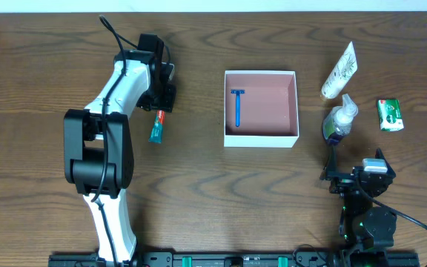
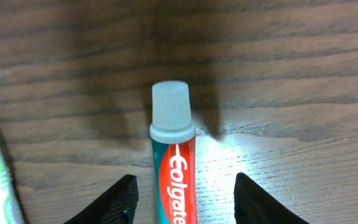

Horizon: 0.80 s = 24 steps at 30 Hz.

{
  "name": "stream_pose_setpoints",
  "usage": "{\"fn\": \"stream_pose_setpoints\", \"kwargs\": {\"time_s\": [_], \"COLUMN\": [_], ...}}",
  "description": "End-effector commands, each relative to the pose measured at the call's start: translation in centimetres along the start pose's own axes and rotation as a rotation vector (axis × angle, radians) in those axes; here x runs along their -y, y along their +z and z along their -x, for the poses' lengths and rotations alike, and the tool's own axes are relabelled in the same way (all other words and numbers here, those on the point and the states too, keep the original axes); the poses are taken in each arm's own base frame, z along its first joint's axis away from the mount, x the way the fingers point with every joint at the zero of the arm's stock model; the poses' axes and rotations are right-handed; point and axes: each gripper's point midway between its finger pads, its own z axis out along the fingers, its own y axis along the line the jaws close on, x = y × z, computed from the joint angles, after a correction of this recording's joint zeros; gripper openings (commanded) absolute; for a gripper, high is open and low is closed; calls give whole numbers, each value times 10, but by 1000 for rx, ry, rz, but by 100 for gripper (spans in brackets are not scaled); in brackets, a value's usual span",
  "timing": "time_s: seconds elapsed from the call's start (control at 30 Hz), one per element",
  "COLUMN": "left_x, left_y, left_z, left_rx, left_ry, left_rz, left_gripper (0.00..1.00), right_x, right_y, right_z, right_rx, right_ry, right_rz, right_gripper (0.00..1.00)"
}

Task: Pack container
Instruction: 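Move the left gripper to the Colgate toothpaste tube and grasp it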

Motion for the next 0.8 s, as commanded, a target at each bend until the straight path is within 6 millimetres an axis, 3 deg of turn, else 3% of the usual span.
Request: {"fn": "stream_pose_setpoints", "kwargs": {"time_s": [0.0, 0.43, 0.53, 0.7, 0.77], "left_x": [0, -1, -1, -3, -3], "left_y": [8, 18, 18, 18, 18], "left_z": [-10, -14, -15, -15, -15], "left_rx": [-25, -41, -42, -43, -44], "left_ry": [-34, -35, -39, -46, -46], "left_rz": [-4, -3, -3, 8, 12], "left_gripper": [51, 50, 38, 31, 24], "right_x": [-4, -4, -4, -4, -4], "right_y": [0, 0, 0, 0, 0], "right_z": [-1, -1, -1, -1, -1], "right_rx": [1, 1, 1, 1, 1], "right_ry": [-12, -12, -12, -12, -12], "right_rz": [15, 15, 15, 15, 15], "right_gripper": [99, 99, 99, 99, 99]}}
